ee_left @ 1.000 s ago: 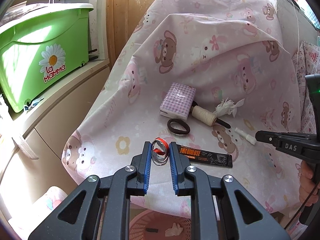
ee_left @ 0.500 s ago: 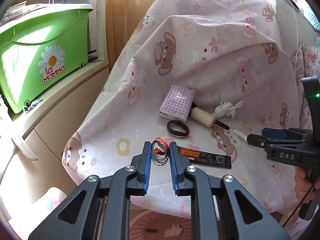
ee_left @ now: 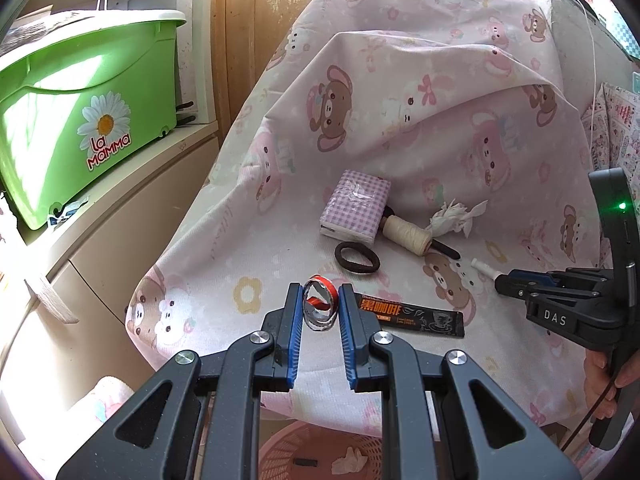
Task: Collect trash
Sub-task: 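Grasp the red-white candy wrapper with the left gripper while the right gripper grasps the white bottle, then carry the wrapper and white bottle down over the wastebasket with both grippers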
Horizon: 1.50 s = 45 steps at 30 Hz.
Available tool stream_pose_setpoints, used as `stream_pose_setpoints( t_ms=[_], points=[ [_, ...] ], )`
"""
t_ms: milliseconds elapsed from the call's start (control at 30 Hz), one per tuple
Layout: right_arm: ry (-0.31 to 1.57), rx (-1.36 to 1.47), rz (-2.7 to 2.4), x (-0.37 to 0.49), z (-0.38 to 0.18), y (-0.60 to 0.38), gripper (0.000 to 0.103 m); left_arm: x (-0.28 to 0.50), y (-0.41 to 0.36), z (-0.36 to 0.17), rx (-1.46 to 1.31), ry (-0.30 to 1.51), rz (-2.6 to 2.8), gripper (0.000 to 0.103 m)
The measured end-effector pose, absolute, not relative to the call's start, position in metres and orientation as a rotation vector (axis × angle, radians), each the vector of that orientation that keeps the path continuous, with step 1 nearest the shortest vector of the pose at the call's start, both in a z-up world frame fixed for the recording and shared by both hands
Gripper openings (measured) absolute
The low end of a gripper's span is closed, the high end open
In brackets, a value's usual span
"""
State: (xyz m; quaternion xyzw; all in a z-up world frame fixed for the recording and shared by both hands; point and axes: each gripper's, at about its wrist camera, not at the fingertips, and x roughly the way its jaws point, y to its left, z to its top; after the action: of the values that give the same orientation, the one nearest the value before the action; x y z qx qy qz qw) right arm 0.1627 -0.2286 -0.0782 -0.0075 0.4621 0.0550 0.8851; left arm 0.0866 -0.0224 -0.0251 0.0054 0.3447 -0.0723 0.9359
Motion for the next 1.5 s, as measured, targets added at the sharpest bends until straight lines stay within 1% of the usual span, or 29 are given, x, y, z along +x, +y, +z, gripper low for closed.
stream_pose_setpoints(
  t_ms=[267, 400, 467, 600, 733, 900, 1067, 1200, 1500],
  points=[
    [0.892, 0.101, 0.123, 0.143, -0.051, -0.250, 0.018, 0.082, -0.020, -0.020, 0.010, 0.691, -0.154, 0.017],
    [0.856, 0.084, 0.114, 0.126, -0.036, -0.247, 0.018, 0.075, -0.019, -0.016, 0.021, 0.681, -0.166, 0.016],
    [0.838, 0.032, 0.092, 0.112, -0.030, -0.237, 0.018, 0.067, -0.016, -0.010, 0.013, 0.650, -0.166, 0.016],
    [0.815, 0.106, 0.120, 0.083, -0.008, -0.233, 0.018, 0.051, -0.014, 0.009, 0.047, 0.625, -0.195, 0.016],
    [0.767, 0.119, 0.153, 0.051, 0.016, -0.218, 0.018, 0.039, -0.011, 0.023, 0.058, 0.664, -0.233, 0.016],
    [0.738, 0.138, 0.226, 0.018, 0.036, -0.194, 0.018, 0.025, -0.004, 0.020, 0.063, 0.752, -0.240, 0.016],
    [0.744, 0.114, 0.280, -0.008, 0.031, -0.167, 0.018, 0.009, 0.005, -0.002, 0.029, 0.761, -0.260, 0.016],
    [0.797, 0.091, 0.305, -0.018, 0.006, -0.154, 0.018, 0.012, 0.005, -0.022, 0.029, 0.821, -0.264, 0.016],
    [0.921, 0.021, 0.334, -0.016, -0.041, -0.139, 0.018, 0.018, 0.008, -0.038, -0.009, 0.894, -0.301, 0.016]
  ],
)
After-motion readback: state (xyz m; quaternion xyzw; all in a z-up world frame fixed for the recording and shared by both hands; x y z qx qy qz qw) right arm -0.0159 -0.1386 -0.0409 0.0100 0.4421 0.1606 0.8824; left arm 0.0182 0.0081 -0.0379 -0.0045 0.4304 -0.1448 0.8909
